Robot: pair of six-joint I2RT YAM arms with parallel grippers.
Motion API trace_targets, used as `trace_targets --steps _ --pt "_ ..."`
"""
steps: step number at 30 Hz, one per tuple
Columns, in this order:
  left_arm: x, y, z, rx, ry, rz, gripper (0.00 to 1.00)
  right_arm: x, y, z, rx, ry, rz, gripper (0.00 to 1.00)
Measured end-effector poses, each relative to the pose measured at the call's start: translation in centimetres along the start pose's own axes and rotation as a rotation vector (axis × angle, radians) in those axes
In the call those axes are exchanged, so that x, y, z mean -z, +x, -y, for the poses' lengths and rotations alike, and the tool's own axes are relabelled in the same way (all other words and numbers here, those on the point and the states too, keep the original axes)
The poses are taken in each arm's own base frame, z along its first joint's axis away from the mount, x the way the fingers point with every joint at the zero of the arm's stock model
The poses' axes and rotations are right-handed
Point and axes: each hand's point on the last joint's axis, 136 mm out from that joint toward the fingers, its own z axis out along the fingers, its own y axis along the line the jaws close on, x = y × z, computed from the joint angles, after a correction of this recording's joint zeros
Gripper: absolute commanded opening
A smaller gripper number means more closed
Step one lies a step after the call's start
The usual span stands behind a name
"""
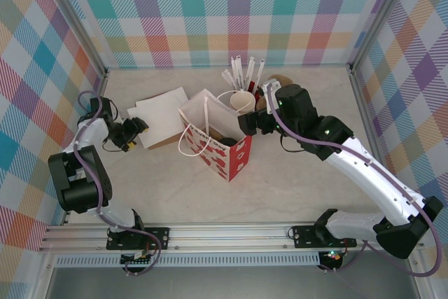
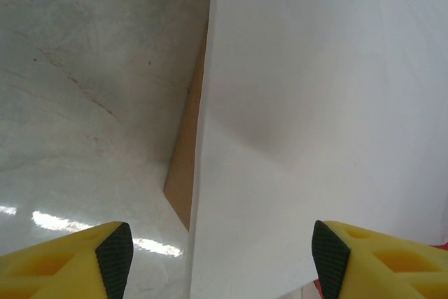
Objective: Pack the takeout coffee
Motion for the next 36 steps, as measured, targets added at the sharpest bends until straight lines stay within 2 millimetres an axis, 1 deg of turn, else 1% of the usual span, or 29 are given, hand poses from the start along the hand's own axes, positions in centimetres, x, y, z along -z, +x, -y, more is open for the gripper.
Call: trace_targets --steps 2,10,12,13,16,18,23,26,33,36 --pt "-0.3 -0.2 0.2 0.004 0.016 -0.001 0.59 0.0 0.0 0.0 0.000 0.000 0.000 1.00" --pt "-0.5 -0.8 1.0 -0.005 0.058 0.016 0.32 -0.5 0.3 0.0 0.001 0.002 -0.013 1.00" --pt "-0.6 -0.8 0.9 -0.005 0.058 0.014 0.32 -0.5 0.3 0.0 0.001 0.003 -0.013 1.00" --pt "-0.6 -0.7 0.9 -0.004 0.057 0.013 0.33 -0.5 0.3 0.0 0.001 0.002 -0.013 1.00" --pt "-0.7 -0.7 0.8 -0.002 0.054 0.014 0.43 -0.5 0.3 0.0 0.001 0.002 -0.014 1.00" --pt "-0.7 -0.7 0.7 0.001 0.049 0.014 0.47 -0.5 0.3 0.0 0.001 0.003 -0.015 1.00" --pt "-1.1 -0.8 0.2 0.004 0.027 0.011 0.48 -0.6 0.5 0.0 0.001 0.004 -0.018 1.00" --pt "-1.6 -0.6 -0.1 0.012 0.020 -0.005 0.43 -0.7 0.8 0.1 0.002 0.005 -0.026 1.00" --pt "-2.0 -0.5 -0.3 0.017 0.020 -0.020 0.23 -0.8 0.9 0.1 0.002 0.006 -0.029 1.00" --pt "-2.0 -0.5 -0.3 0.017 0.020 -0.018 0.16 -0.8 0.9 0.1 -0.001 0.006 -0.030 1.00"
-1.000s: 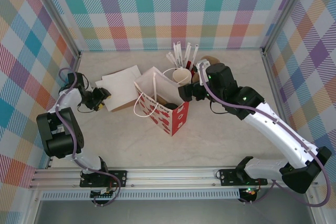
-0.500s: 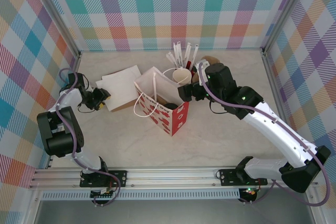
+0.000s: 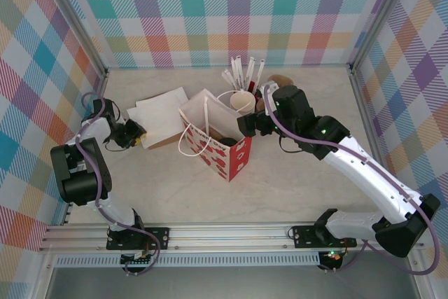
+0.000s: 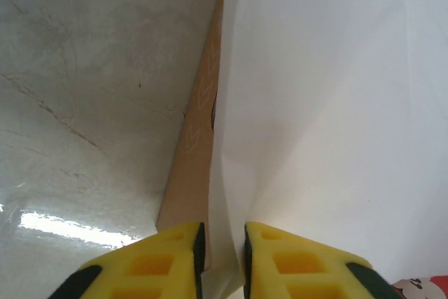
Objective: Pack the takeout coffee
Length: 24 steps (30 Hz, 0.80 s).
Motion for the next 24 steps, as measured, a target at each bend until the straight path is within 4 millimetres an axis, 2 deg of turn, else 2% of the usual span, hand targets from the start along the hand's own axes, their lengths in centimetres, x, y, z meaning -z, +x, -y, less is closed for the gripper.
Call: trace_targets --steps 6,13,19,24 --pt "0.8 -0.1 0.3 -0.012 -0.002 0.022 0.12 0.0 0.0 0.0 0.000 0.000 -0.001 1.00" --pt "3.7 -0.3 1.2 -0.056 -0.016 0.083 0.09 0.0 0.0 0.0 0.000 0.000 -0.001 1.00" --pt "8.0 -1.5 4.4 -0.130 0.049 0.190 0.07 0.0 0.0 0.0 0.001 0.000 -0.001 1.00" --pt "13.5 -2.0 8.8 -0.224 0.161 0.297 0.06 0.0 -0.1 0.3 0.025 0.005 0.000 1.00"
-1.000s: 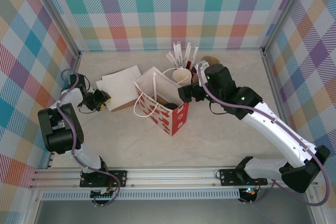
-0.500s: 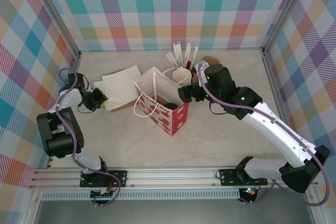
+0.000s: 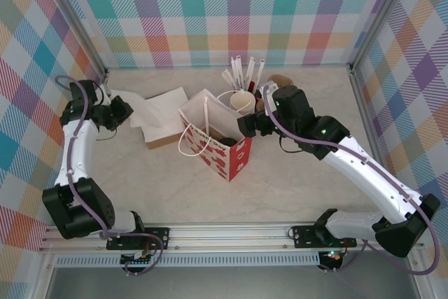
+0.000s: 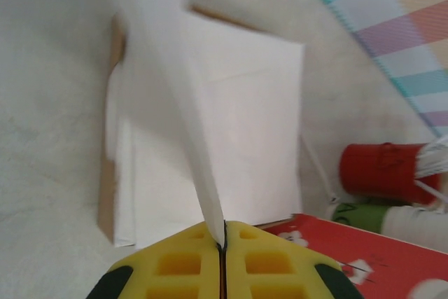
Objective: Pack the takeout coffee
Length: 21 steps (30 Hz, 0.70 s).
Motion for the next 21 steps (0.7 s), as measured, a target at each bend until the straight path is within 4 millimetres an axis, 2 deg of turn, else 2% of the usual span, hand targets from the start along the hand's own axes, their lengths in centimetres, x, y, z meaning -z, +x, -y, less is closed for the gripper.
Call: trace_targets --steps 4,8,11,15,21 --pt "4.0 -2.4 4.9 -0.093 0.117 0.088 0.05 0.4 -0.8 0.6 0.019 -0.003 0.014 1.00" --pt "8.0 -3.0 10.9 -0.223 0.257 0.141 0.04 1.7 -3.0 1.1 0.032 -0.039 0.060 1.00" --pt "10.7 -2.1 15.4 -0.323 0.378 0.149 0.04 3.1 -5.0 0.5 0.053 -0.106 0.099 1.00" --pt "13.8 0.1 20.6 -0.439 0.540 0.130 0.04 4.7 -7.9 -2.3 0.133 -0.261 0.140 1.00" --pt "17.7 5.0 26.3 -0.626 0.761 0.059 0.04 5.9 -10.3 -6.3 0.223 -0.488 0.151 1.00"
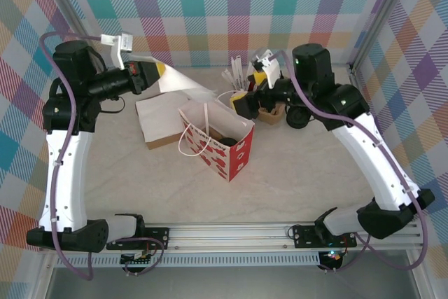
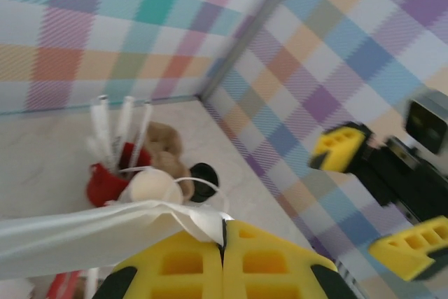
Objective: Pack the takeout coffee
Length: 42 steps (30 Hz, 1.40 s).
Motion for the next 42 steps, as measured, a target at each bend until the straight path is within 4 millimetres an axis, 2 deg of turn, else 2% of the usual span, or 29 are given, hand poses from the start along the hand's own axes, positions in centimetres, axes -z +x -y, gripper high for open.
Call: trace_targets --steps 4,7,10,12,18,23,24,26,27,28,33,42 --pt "-0.6 0.6 4.3 -0.098 0.130 -0.036 0.03 -1.4 -1.9 -2.0 0.020 -0.123 0.007 1.00" --pt "-1.0 1.0 6.6 -0.160 0.204 -0.054 0.03 -2.8 -2.8 -3.8 0.030 -0.203 -0.004 1.00" --pt "-1.6 1.4 7.7 -0.198 0.250 -0.073 0.03 -4.4 -3.1 -5.3 0.034 -0.269 -0.026 1.00" --pt "-2.2 1.8 8.0 -0.211 0.269 -0.091 0.03 -5.3 -3.0 -6.0 0.032 -0.307 -0.042 0.96" --pt "-3.6 3.0 7.8 -0.213 0.286 -0.143 0.03 -6.8 -2.4 -7.2 0.000 -0.378 -0.087 0.65" --pt "-3.7 3.3 7.6 -0.222 0.282 -0.155 0.05 -6.8 -2.0 -7.2 -0.017 -0.374 -0.107 0.26" --pt "-3.7 3.3 7.5 -0.225 0.281 -0.155 0.09 -6.8 -1.9 -7.1 -0.020 -0.367 -0.110 0.18" --pt "-3.8 3.4 7.3 -0.230 0.271 -0.156 0.26 -6.9 -1.8 -6.8 -0.024 -0.349 -0.118 0.10" --pt "-3.8 3.4 7.2 -0.234 0.262 -0.156 0.35 -6.9 -1.6 -6.6 -0.026 -0.336 -0.124 0.08" --pt "-3.8 3.4 7.0 -0.233 0.248 -0.157 0.38 -7.0 -1.5 -6.4 -0.027 -0.323 -0.129 0.07" --pt "-2.7 3.9 5.7 -0.244 0.129 -0.127 0.43 -7.2 -0.5 -5.2 -0.020 -0.249 -0.167 0.05" --pt "4.0 5.2 4.4 -0.299 -0.133 0.042 0.45 -8.2 2.0 -1.7 0.047 -0.074 -0.270 0.05"
